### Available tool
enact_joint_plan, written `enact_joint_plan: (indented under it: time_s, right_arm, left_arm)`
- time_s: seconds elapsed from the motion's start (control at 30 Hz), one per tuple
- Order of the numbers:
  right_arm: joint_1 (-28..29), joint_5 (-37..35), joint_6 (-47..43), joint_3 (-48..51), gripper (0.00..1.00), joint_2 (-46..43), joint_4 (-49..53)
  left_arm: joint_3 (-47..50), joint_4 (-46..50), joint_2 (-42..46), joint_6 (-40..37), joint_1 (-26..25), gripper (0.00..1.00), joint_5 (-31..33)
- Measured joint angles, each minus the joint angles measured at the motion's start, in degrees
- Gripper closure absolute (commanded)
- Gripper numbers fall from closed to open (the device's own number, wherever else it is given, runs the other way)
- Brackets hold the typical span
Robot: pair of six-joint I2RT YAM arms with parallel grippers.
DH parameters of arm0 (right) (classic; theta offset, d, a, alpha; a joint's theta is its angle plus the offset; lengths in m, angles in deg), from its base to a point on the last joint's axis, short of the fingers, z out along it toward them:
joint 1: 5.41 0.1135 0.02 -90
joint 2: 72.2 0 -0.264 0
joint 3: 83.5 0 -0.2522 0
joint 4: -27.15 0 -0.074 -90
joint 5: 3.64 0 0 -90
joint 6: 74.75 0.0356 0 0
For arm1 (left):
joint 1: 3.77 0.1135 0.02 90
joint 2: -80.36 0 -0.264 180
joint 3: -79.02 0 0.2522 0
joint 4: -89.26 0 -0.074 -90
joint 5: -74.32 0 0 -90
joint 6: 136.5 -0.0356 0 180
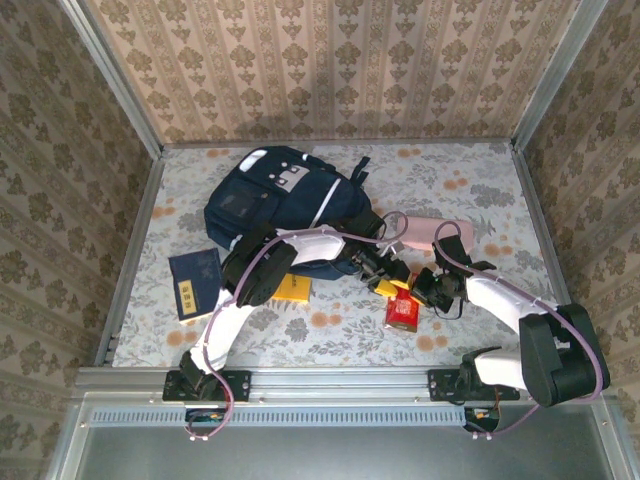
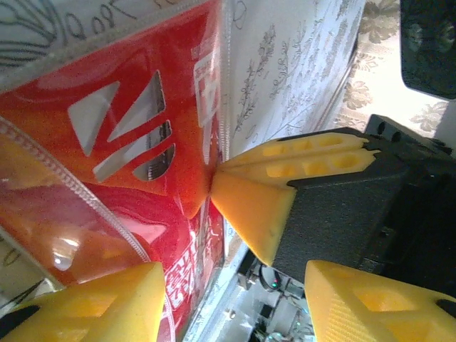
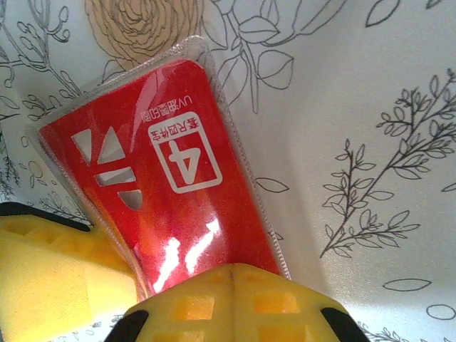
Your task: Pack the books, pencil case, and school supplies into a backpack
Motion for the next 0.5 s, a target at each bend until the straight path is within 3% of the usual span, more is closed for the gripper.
enact_joint_plan:
  time_s: [0.23, 0.5]
  right_arm:
    - [0.1, 0.0, -2.0, -1.2, 1.00, -8.3, 5.0]
    - [0.1, -3.8, -3.0, -1.8, 1.00, -10.1, 11.4]
  left_arm:
    - [6.4, 7.9, 8.0, -7.1, 1.4, 0.37, 6.3]
    - [14.6, 9.3, 12.3, -10.8, 1.4, 0.37, 7.5]
